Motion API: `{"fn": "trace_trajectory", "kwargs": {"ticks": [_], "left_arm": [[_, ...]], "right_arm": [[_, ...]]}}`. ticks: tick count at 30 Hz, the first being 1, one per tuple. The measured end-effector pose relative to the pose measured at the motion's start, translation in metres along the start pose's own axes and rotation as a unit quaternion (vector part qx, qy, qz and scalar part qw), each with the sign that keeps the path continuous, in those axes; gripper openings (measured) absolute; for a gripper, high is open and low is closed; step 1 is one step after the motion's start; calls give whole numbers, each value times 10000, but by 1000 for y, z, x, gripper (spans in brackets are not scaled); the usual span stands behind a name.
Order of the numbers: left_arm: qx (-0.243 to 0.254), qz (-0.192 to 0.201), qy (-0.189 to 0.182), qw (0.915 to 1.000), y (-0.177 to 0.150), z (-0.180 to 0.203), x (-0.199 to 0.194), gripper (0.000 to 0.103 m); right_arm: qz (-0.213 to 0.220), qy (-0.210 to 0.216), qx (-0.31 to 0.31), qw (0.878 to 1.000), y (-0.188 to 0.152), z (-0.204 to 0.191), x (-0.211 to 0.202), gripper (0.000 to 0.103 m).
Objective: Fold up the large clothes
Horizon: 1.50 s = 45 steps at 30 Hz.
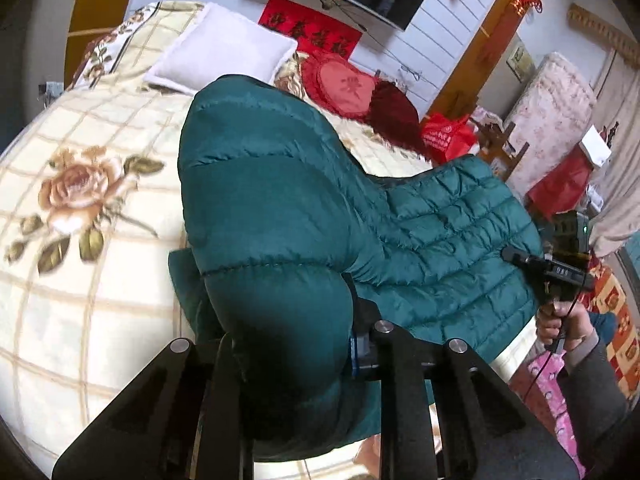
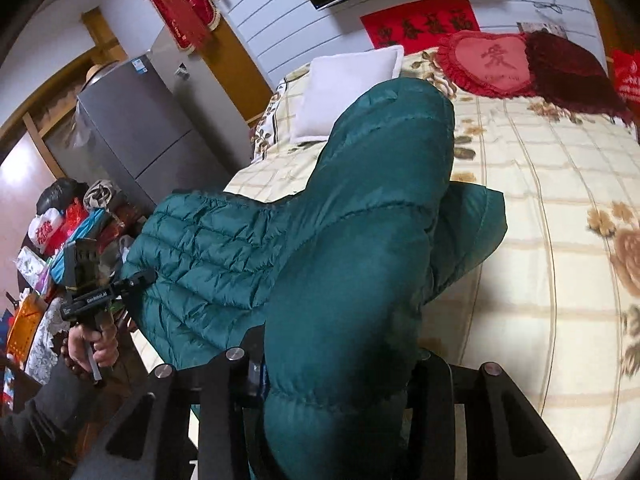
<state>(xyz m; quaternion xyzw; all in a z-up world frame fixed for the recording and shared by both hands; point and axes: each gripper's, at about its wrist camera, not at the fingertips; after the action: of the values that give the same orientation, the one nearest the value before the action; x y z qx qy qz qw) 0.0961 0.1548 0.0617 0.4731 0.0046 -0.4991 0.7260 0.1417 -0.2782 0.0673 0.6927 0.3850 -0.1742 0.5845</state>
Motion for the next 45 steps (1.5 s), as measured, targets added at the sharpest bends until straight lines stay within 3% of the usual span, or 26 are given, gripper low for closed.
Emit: {"fn": "trace_trajectory", "kwargs": {"ticks": [6,9,11,13,16,19,22,26,27,29,31,32,33,35,40,45], "left_arm": [[-465,-321,51,9984,-31,-26,35,21],[-432,-368,155,9983,-29,-35,35,44],[-520,-457,368,9969,-30,-50,35,77],[-655,-514,508,9952,-37,-66,35,92],[-1128,-600,181,9916,-49,-86,42,96],[-1396,-648,139,9880,-61,-96,51,102],[-1128,-459,66,9925,-67,-89,54,103],[-1355,-892,-656,9846,-68,-78,75,102],[-1268,-883,-627,9860,-68,-71,80,97],[-1385,-661,-608,9863,-68,-67,82,66],[-1187,-361,-493,9910,-64,-57,75,47],[-1093,-319,-427,9926,-61,-52,75,39],[-928,-240,-341,9948,-55,-42,70,37],[-675,-59,-338,9971,-40,-25,57,33],[-399,411,-393,9976,15,-1,27,32],[-273,351,-161,9989,52,-5,30,32]], "right_arm": [[-405,-188,434,9981,-29,29,35,39],[-544,-104,688,9961,-35,47,44,40],[-671,-103,764,9948,-39,51,48,41],[-883,-93,879,9922,-46,58,55,44],[-1024,6,1054,9891,-52,67,63,50],[-1126,28,1217,9861,-59,73,70,61],[-1228,55,1364,9830,-66,78,77,69],[-1259,177,1554,9796,-70,78,85,78],[-1300,217,1575,9787,-72,77,89,79],[-1264,202,1495,9804,-74,72,93,80],[-1163,139,1361,9837,-71,63,92,72],[-1074,181,1281,9858,-69,61,88,58],[-920,166,1172,9887,-64,56,80,47],[-665,125,994,9927,-50,47,64,42],[-96,3,570,9983,0,20,26,40],[64,-93,463,9989,43,13,21,40]]}}
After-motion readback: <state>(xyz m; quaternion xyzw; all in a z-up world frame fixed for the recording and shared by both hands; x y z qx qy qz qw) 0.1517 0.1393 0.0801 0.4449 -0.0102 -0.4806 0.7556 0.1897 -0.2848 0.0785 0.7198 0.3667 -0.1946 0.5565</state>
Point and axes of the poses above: each gripper's, at about its wrist camera, not at the fingertips, and x roughly the way its jaws point, z to its right, y to its top, and after that the axes turned 15 degrees about -y, right-handed
